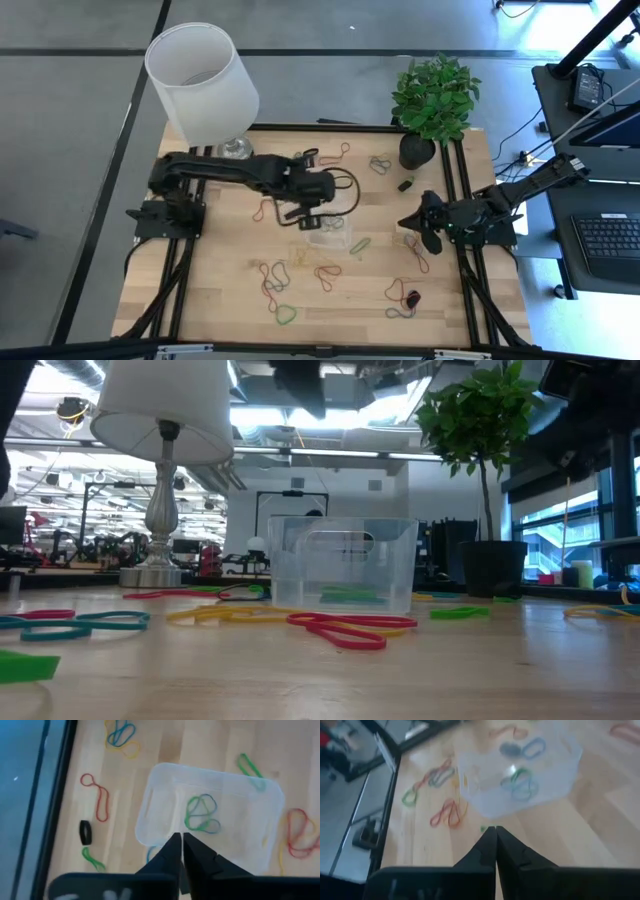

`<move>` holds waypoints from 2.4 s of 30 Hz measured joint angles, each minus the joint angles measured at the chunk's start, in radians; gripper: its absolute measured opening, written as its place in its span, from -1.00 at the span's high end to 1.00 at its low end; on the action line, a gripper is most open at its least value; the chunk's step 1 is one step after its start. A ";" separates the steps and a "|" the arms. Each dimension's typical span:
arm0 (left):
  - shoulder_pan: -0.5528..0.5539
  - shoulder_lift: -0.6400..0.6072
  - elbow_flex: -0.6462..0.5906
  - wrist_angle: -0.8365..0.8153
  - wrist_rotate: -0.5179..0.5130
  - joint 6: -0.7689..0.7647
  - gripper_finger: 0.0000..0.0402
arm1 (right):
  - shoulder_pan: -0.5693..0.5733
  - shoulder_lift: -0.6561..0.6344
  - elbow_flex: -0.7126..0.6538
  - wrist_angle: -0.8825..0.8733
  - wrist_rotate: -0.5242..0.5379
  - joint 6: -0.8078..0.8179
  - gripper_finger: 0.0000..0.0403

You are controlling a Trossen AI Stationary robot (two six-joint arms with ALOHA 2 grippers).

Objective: Pick and place rubber bands into bin
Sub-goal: Put the yellow rubber band into the bin

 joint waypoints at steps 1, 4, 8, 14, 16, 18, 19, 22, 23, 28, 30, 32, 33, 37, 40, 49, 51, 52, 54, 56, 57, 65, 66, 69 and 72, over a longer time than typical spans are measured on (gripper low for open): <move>-0.001 -0.031 -0.048 0.033 0.008 0.001 0.98 | 0.000 0.012 0.000 0.030 0.020 0.000 0.98; 0.001 -0.144 -0.227 0.167 0.038 0.012 0.98 | 0.000 0.063 0.019 0.069 0.080 0.000 0.99; 0.001 -0.327 -0.489 0.370 0.065 0.017 0.98 | -0.001 0.169 0.096 0.064 0.108 0.034 0.99; 0.015 -0.595 -0.822 0.577 0.087 -0.006 0.99 | -0.001 0.394 0.307 -0.149 0.106 0.194 0.99; 0.022 -0.675 -0.909 0.621 0.097 -0.008 0.99 | -0.001 0.476 0.394 -0.311 0.090 0.321 0.99; 0.033 -0.749 -0.984 0.657 0.098 -0.008 0.99 | -0.001 0.553 0.484 -0.474 0.041 0.490 0.99; 0.041 -0.782 -1.019 0.676 0.096 -0.006 0.99 | -0.001 0.587 0.520 -0.555 0.001 0.578 0.99; 0.066 -0.873 -1.105 0.719 0.111 0.023 0.99 | 0.000 0.675 0.588 -0.724 -0.110 0.787 0.99; 0.075 -0.896 -1.127 0.733 0.130 0.036 0.99 | 0.000 0.695 0.594 -0.748 -0.141 0.835 0.99; 0.134 -0.988 -1.214 0.766 0.287 0.099 0.99 | -0.001 0.762 0.568 -0.737 -0.219 0.947 0.90; 0.159 -1.019 -1.245 0.765 0.347 0.122 0.99 | -0.003 0.778 0.559 -0.691 -0.219 0.947 0.86; 0.187 -1.035 -1.264 0.779 0.389 0.142 1.00 | -0.012 0.796 0.551 -0.669 -0.220 0.940 0.82; 0.199 -1.043 -1.274 0.780 0.399 0.146 0.99 | -0.015 0.808 0.545 -0.668 -0.220 0.925 0.80; 0.231 -1.051 -1.291 0.774 0.404 0.147 0.99 | -0.028 0.865 0.540 -0.633 -0.234 0.803 0.73; 0.237 -1.050 -1.291 0.779 0.405 0.133 0.99 | -0.043 0.913 0.540 -0.598 -0.277 0.719 0.67; 0.237 -1.049 -1.291 0.777 0.412 0.103 0.99 | -0.109 1.048 0.539 -0.598 -0.332 0.513 0.43; 0.237 -1.049 -1.291 0.778 0.412 0.086 0.99 | -0.129 1.068 0.539 -0.598 -0.332 0.453 0.40; 0.237 -1.049 -1.291 0.777 0.412 0.078 0.99 | -0.138 1.078 0.539 -0.598 -0.332 0.424 0.39; 0.237 -1.049 -1.291 0.778 0.412 0.062 0.98 | -0.156 1.096 0.539 -0.598 -0.334 0.358 0.38; 0.237 -1.049 -1.291 0.777 0.412 0.053 0.99 | -0.173 1.111 0.539 -0.597 -0.337 0.292 0.39; 0.237 -1.049 -1.291 0.777 0.412 0.045 0.99 | -0.181 1.120 0.539 -0.597 -0.342 0.260 0.40; 0.237 -1.049 -1.291 0.777 0.412 0.033 0.98 | -0.225 1.172 0.539 -0.604 -0.388 0.091 0.51; 0.237 -1.049 -1.291 0.777 0.412 0.031 0.99 | -0.230 1.179 0.539 -0.604 -0.387 0.082 0.52; 0.236 -1.049 -1.291 0.778 0.410 -0.011 0.99 | -0.243 1.203 0.540 -0.605 -0.421 0.075 0.56; 0.237 -1.049 -1.291 0.785 0.404 -0.070 0.98 | -0.247 1.221 0.543 -0.613 -0.445 0.054 0.60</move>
